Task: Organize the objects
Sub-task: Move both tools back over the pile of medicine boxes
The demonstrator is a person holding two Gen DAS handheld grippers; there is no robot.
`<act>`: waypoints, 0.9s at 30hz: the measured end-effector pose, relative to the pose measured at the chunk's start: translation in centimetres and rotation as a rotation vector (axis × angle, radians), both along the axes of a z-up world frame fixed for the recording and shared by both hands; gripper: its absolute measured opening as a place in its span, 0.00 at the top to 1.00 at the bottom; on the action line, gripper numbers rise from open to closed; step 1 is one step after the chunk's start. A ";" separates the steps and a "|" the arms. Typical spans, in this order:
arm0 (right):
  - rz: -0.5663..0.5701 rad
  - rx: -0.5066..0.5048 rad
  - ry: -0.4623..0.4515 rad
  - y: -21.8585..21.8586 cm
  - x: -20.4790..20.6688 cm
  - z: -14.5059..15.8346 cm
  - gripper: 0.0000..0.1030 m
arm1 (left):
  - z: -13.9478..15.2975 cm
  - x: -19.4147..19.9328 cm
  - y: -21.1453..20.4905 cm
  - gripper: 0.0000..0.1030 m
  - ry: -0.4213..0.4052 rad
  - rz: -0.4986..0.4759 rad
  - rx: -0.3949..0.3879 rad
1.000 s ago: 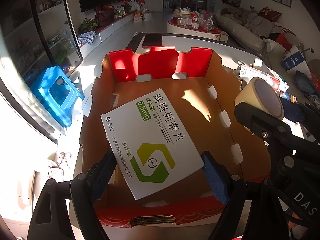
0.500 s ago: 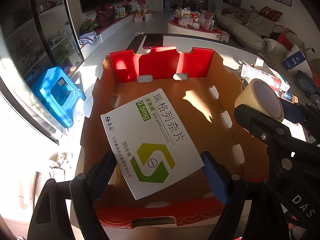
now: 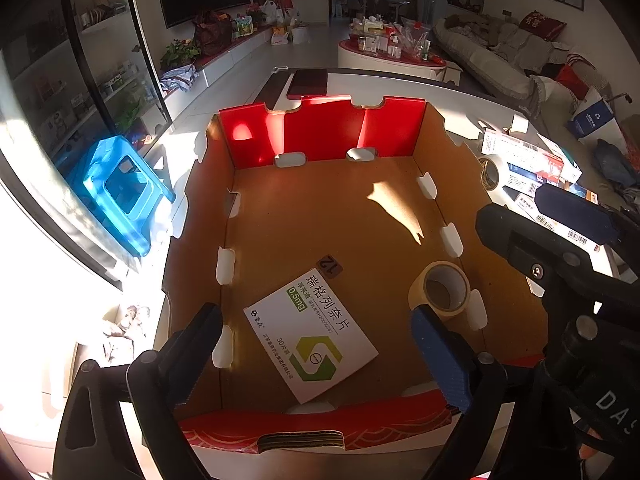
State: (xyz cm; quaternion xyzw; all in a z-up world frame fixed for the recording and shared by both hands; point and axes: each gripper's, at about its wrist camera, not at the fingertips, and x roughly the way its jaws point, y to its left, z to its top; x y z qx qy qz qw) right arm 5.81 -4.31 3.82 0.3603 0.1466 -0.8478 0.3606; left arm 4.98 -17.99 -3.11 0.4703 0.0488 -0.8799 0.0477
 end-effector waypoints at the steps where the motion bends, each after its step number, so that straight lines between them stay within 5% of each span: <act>1: -0.002 -0.005 0.000 0.2 0.0 0.1 0.45 | 0.0 0.0 0.1 0.04 0.002 -0.004 0.001; 17: -0.041 -0.041 0.033 2.6 0.5 2.1 0.41 | 1.4 0.4 0.3 0.03 0.042 -0.012 0.001; 27: -0.097 -0.065 0.051 6.0 0.2 3.0 0.37 | 3.4 1.4 1.4 0.03 0.152 -0.023 -0.063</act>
